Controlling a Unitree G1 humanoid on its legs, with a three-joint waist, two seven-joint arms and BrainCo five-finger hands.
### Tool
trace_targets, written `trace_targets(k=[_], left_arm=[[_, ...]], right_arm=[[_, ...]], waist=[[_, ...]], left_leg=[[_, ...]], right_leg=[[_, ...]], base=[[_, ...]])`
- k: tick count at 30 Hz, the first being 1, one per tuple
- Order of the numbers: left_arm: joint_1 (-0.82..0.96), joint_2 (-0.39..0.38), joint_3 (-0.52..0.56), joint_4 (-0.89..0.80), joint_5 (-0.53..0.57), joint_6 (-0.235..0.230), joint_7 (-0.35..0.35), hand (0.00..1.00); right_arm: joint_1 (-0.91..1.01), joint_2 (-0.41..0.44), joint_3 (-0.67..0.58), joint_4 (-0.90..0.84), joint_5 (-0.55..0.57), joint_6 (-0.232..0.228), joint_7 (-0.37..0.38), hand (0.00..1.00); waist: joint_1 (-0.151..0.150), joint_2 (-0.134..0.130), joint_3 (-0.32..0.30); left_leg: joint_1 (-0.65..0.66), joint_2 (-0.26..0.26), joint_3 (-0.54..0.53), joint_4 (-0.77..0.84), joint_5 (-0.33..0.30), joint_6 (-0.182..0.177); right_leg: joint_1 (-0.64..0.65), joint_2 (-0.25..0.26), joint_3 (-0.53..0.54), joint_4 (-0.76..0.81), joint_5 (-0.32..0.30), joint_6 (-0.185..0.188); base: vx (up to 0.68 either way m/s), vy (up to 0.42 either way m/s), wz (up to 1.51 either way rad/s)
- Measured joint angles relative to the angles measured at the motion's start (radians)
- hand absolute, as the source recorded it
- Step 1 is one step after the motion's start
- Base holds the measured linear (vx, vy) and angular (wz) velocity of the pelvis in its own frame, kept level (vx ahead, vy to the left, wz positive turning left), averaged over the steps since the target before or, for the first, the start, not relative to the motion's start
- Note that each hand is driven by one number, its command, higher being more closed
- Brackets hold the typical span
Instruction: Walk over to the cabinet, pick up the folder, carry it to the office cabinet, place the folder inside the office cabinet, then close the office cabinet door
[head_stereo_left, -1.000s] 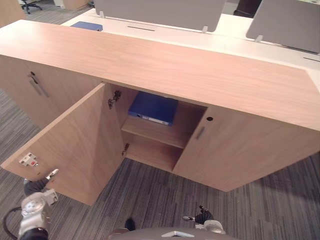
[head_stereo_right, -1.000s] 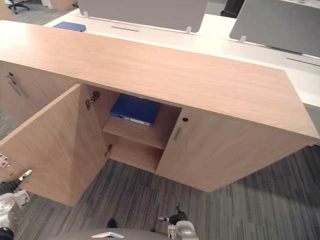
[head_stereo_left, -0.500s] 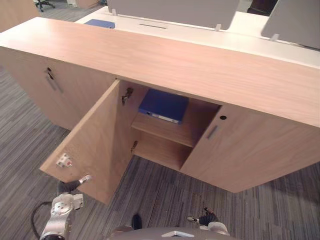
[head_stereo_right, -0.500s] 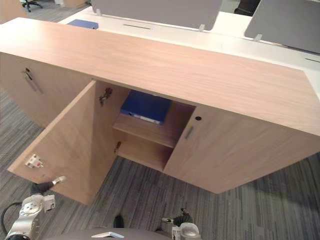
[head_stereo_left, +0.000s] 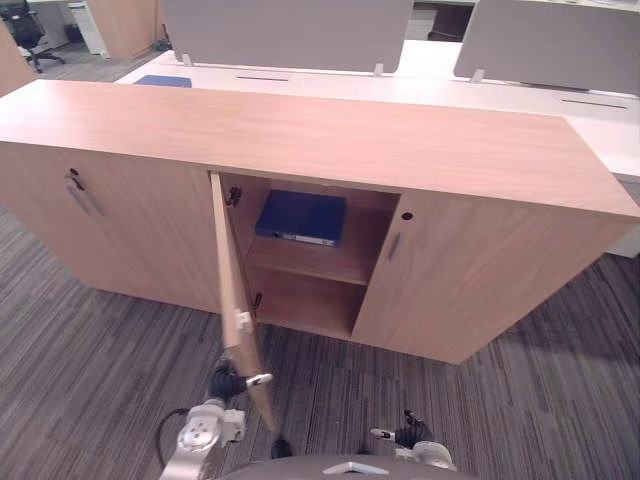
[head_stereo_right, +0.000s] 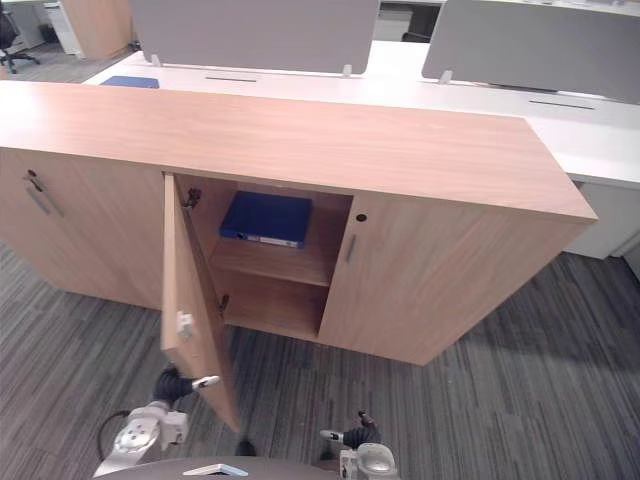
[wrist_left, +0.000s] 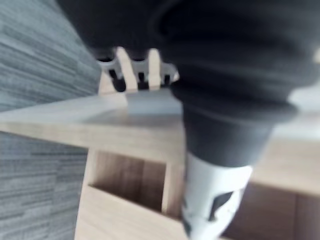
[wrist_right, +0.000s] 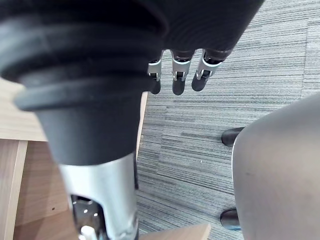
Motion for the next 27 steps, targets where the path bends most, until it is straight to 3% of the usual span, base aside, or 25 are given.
trace_targets(k=[4, 7, 14, 18, 21, 27], left_arm=[[-0.088, -0.027, -0.129, -0.005, 0.079, 0.000, -0.020, 0.00], [-0.137, -0.043, -0.159, -0.005, 0.100, 0.000, -0.025, 0.00], [-0.316, -0.012, -0.154, 0.021, 0.120, 0.000, -0.001, 0.00], [-0.428, 0.036, -0.101, 0.095, 0.138, 0.005, 0.049, 0.00], [-0.482, 0.080, -0.083, 0.120, 0.138, 0.005, 0.059, 0.00], [-0.492, 0.086, -0.053, 0.117, 0.137, 0.008, 0.074, 0.00]], right_arm=[[-0.002, 0.005, -0.001, -0.002, 0.000, 0.000, -0.009, 0.00], [-0.002, 0.007, -0.001, -0.002, 0.001, 0.000, -0.015, 0.00], [-0.011, 0.008, -0.006, 0.000, 0.001, 0.000, -0.018, 0.00], [-0.023, 0.008, -0.009, 0.004, 0.001, 0.004, -0.018, 0.00], [-0.026, 0.007, -0.025, 0.005, 0.002, 0.004, -0.018, 0.00], [-0.027, -0.008, -0.044, 0.010, 0.004, 0.008, -0.018, 0.00]], waist=[[-0.021, 0.000, -0.009], [-0.035, 0.000, -0.017], [-0.066, 0.004, -0.022], [-0.093, 0.004, -0.022], [-0.108, 0.003, -0.021], [-0.128, 0.000, 0.002]], left_leg=[[0.001, -0.002, 0.016, 0.000, 0.000, 0.000], [0.003, 0.003, 0.034, 0.000, 0.000, 0.000], [0.024, 0.022, 0.080, 0.000, -0.015, 0.000], [0.034, 0.033, 0.119, 0.001, -0.026, -0.009], [0.035, 0.042, 0.125, 0.002, -0.027, -0.008], [0.080, 0.058, 0.122, 0.000, -0.042, -0.027]], right_leg=[[-0.003, -0.004, 0.007, -0.005, -0.003, -0.006], [-0.005, -0.002, 0.013, -0.008, -0.003, -0.006], [-0.004, 0.018, 0.055, -0.020, 0.028, -0.016], [0.000, 0.027, 0.082, -0.049, 0.079, 0.036], [0.004, 0.039, 0.083, -0.067, 0.087, 0.036], [0.053, 0.054, 0.073, -0.089, 0.087, 0.010]], base=[[0.03, 0.038, -0.11], [0.05, 0.007, -0.15], [0.08, -0.032, -0.22], [0.10, -0.062, -0.29], [0.11, -0.083, -0.16], [0.04, -0.080, -0.09]])
